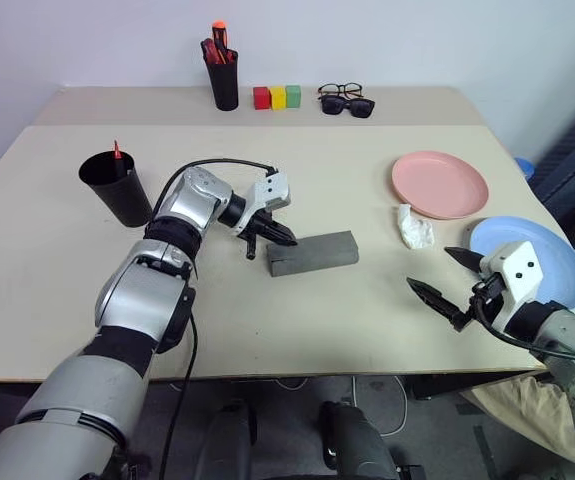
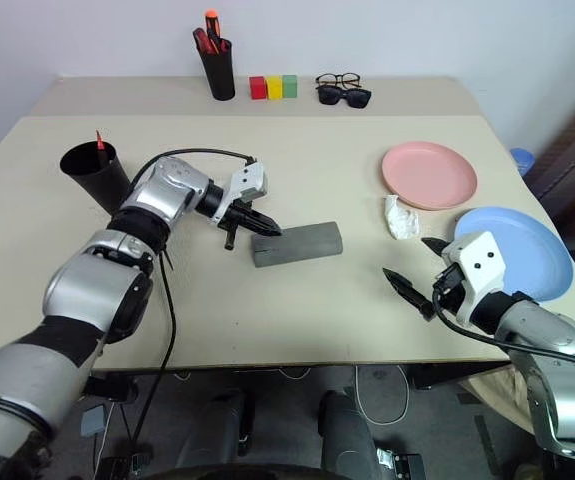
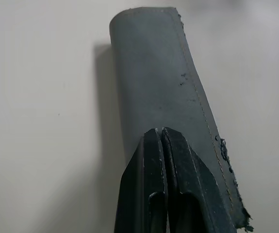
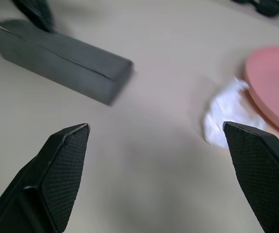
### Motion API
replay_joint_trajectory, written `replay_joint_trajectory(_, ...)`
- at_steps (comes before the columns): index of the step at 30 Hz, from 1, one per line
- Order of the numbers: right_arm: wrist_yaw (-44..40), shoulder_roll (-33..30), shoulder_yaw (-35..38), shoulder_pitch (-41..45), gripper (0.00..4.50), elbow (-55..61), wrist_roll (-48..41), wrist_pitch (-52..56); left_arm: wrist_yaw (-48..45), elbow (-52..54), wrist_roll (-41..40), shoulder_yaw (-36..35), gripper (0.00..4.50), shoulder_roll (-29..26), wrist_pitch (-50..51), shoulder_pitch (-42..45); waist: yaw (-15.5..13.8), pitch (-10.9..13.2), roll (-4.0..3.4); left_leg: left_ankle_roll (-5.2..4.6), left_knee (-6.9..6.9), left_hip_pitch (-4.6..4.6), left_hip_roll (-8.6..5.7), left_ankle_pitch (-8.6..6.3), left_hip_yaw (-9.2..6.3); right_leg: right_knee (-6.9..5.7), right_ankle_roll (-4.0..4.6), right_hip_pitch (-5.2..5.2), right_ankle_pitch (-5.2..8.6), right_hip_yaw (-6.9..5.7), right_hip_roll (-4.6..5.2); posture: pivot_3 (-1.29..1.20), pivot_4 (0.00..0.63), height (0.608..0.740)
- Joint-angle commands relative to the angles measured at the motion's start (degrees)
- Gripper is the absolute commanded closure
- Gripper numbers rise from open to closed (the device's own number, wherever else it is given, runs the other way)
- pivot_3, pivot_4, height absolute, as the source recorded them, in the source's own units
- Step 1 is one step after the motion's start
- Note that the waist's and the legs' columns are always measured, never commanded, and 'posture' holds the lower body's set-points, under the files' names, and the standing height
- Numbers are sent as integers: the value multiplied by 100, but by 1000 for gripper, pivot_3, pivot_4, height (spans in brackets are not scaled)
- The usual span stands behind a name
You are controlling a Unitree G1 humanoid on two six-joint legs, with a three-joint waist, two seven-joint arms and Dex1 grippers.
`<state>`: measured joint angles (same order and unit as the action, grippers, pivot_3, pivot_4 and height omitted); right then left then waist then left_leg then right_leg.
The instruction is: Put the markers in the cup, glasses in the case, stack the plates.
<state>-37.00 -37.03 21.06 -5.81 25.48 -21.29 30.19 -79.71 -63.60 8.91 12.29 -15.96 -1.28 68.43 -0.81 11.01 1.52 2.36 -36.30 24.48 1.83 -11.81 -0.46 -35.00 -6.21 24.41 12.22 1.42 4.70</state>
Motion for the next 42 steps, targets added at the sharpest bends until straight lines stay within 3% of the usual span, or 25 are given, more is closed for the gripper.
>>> replay_joint_trajectory(1,346,-3,302,42,0,-237,123,22,112,1035,-835,-571,4444,187,-102,-332,5,0,0,0,-2,1,0,0,0,-1,0,0,0,0,0,0,150,740)
replay_joint_trajectory(4,590,-24,388,154,0,-774,266,-69,-214,3423,-1398,-391,4444,226,738,-1143,18,3,-2,0,1,4,1,0,-1,0,0,0,0,1,1,0,150,740)
replay_joint_trajectory(7,708,-75,241,360,0,-1408,531,-362,186,4403,-1518,-144,3658,470,1826,-1339,13,1,-4,-1,1,-1,0,1,-1,-7,0,1,-1,3,-1,0,150,740)
replay_joint_trajectory(14,661,-88,-95,877,0,-2574,829,-889,1262,4855,-1387,139,159,742,2651,-1418,127,-6,-19,-3,-15,-10,0,0,-3,-14,-7,-9,3,3,-3,0,150,740)
replay_joint_trajectory(15,668,-89,-146,944,0,-2718,884,-970,1298,4913,-1401,190,43,735,2730,-1433,154,-6,-19,-3,-13,-9,0,1,-5,-14,-4,-8,2,3,-3,0,150,740)
replay_joint_trajectory(19,675,-56,-306,1169,0,-3162,995,-1138,1277,5283,-1526,415,43,646,3119,-1529,185,-6,-20,-4,-6,-11,0,0,-5,-13,-3,-8,0,3,-4,0,150,740)
replay_joint_trajectory(22,641,-17,-333,1324,864,-3389,955,-1137,1284,5533,-1640,484,0,569,3325,-1572,175,-6,-21,-4,-7,-12,0,0,-5,-13,-3,-8,0,3,-5,0,150,740)
replay_joint_trajectory(29,672,-16,-371,1439,4307,-3472,968,-1107,1421,5608,-1716,554,0,474,3360,-1601,156,-6,-20,-4,-9,-9,-1,0,-5,-12,-3,-9,0,4,-4,0,150,740)
replay_joint_trajectory(30,677,-15,-375,1432,4469,-3461,971,-1099,1434,5622,-1719,567,0,469,3356,-1615,160,-7,-19,-4,-10,-9,-1,0,-5,-12,-3,-9,0,4,-4,0,150,740)
replay_joint_trajectory(38,939,-42,-375,1317,4469,-3054,1152,-1061,1476,5752,-1879,591,0,428,3457,-1675,154,-7,-20,-4,-10,-10,-1,0,-5,-12,-3,-9,0,4,-4,0,150,740)
replay_joint_trajectory(42,1082,-226,-438,1695,4469,-2640,1345,-1131,1561,5872,-1997,562,0,347,3562,-1732,175,-6,-22,-4,-10,-10,-1,0,-5,-12,-3,-9,0,4,-4,0,150,740)
